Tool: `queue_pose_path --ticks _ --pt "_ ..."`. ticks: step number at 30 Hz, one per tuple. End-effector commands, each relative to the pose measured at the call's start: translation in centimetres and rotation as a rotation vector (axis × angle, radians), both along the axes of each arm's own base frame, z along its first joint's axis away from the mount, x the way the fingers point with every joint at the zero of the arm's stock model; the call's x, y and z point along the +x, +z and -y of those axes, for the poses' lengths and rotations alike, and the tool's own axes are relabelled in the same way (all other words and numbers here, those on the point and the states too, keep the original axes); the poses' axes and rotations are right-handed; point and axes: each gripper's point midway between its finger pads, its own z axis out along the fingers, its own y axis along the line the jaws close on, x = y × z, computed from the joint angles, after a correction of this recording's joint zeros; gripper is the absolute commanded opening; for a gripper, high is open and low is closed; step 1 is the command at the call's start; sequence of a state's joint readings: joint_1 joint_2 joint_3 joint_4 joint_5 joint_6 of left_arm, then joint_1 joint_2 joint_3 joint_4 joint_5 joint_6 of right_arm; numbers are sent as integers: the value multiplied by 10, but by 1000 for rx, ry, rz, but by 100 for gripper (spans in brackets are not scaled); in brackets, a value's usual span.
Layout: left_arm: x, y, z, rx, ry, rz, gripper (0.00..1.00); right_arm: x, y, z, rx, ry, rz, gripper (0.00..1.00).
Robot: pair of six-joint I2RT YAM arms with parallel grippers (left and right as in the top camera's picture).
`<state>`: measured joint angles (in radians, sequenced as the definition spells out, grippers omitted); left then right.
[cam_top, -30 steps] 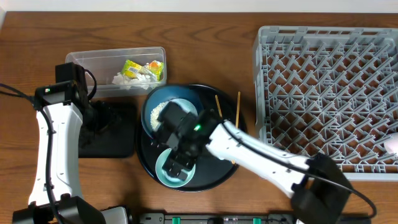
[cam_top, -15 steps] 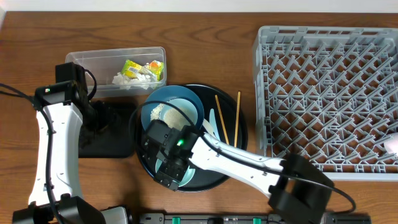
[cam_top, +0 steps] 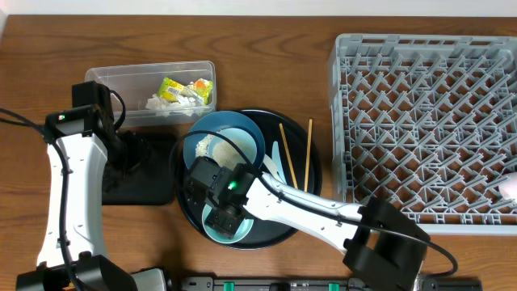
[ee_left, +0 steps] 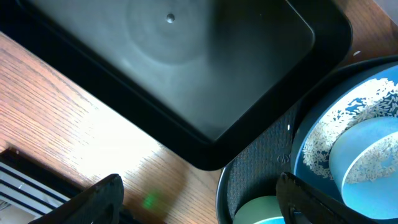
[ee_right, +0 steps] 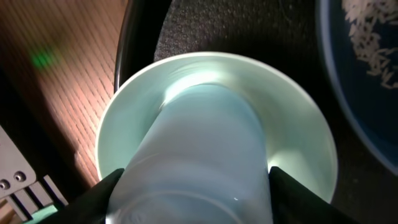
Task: Sort waste into correct bins and load items into the dishwasher rack
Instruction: 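Reach right gripper to the light-green cup and grasp it, then carry light-green cup with right gripper into the dish rack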
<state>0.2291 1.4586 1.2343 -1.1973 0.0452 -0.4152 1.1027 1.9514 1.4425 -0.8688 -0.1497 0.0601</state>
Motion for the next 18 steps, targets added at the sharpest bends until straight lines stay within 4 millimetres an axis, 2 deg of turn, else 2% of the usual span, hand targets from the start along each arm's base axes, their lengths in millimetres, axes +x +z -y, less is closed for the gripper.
queue_pose_path --ticks 1,3,5,11,14,18 --pt "-2 0 -3 10 10 -6 80 -1 -1 1 -7 -5 -1 59" --pt "-3 0 -3 10 10 -6 80 0 5 0 6 -13 4 58" --pt "-2 0 -3 10 10 -6 80 3 16 -1 27 -18 14 53" --pt "-2 0 -3 10 10 -6 80 23 73 6 122 -69 70 51" --pt "-2 0 -3 10 10 -6 80 47 108 24 162 -136 137 51" --pt "-2 0 -3 10 10 -6 80 90 159 69 219 -285 253 49"
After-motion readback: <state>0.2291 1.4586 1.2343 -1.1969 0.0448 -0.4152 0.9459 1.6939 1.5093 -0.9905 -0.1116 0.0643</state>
